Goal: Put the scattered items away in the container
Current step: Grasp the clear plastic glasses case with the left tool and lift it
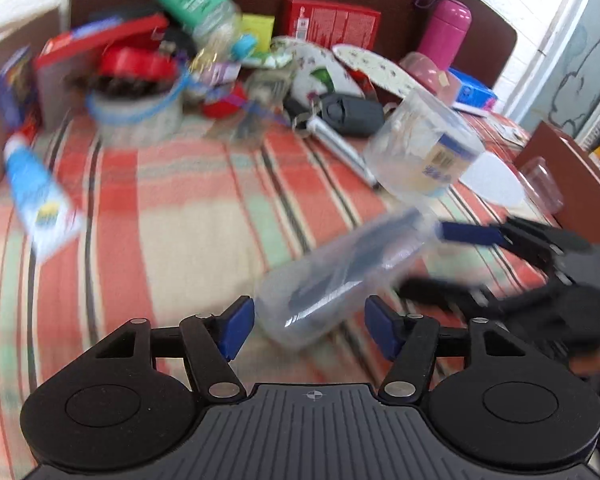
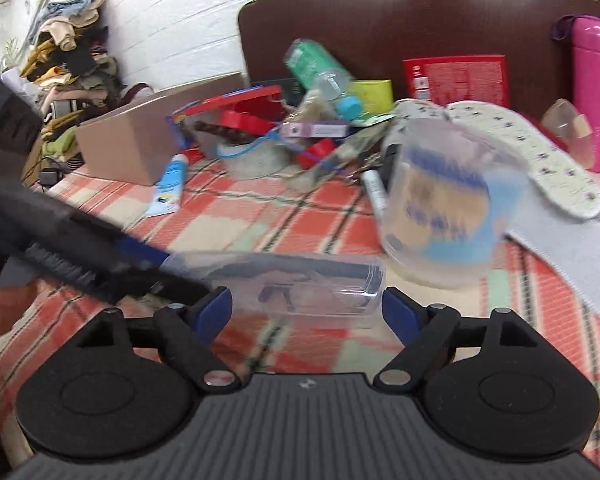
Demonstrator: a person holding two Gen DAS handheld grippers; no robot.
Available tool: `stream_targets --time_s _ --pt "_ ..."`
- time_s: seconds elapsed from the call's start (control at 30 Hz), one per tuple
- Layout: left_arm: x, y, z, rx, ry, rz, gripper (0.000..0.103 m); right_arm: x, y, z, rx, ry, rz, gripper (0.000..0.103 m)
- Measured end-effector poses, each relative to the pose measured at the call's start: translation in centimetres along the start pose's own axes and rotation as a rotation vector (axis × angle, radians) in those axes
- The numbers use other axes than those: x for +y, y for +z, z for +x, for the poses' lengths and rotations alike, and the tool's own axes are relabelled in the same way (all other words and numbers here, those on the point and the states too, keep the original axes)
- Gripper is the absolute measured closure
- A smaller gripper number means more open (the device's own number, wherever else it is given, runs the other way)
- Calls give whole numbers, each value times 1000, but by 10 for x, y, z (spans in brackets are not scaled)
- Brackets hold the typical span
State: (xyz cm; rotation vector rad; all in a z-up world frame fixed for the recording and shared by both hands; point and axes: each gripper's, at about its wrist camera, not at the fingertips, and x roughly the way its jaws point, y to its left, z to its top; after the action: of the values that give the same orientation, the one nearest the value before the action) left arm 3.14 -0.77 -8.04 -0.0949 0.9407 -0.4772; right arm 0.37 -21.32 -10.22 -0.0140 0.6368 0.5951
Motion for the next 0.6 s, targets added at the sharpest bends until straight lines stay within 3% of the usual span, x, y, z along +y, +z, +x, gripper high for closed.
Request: stream_targets --time_s 0.13,0.23,0.37,0.57,0.6 --pt "3 -7 -10 -32 40 21 29 4 0 -1 5 -38 89 18" --pt "6 -2 -7 -49 30 26 28 4 1 -8 4 -42 135 18" --pt "5 4 4 -68 19 54 22 8 -1 -9 23 -62 104 18" --pt "2 4 16 -58 -24 62 24 0 -3 2 54 -75 141 17" --pt "2 3 15 -62 -21 66 29 0 -3 3 50 -67 134 18"
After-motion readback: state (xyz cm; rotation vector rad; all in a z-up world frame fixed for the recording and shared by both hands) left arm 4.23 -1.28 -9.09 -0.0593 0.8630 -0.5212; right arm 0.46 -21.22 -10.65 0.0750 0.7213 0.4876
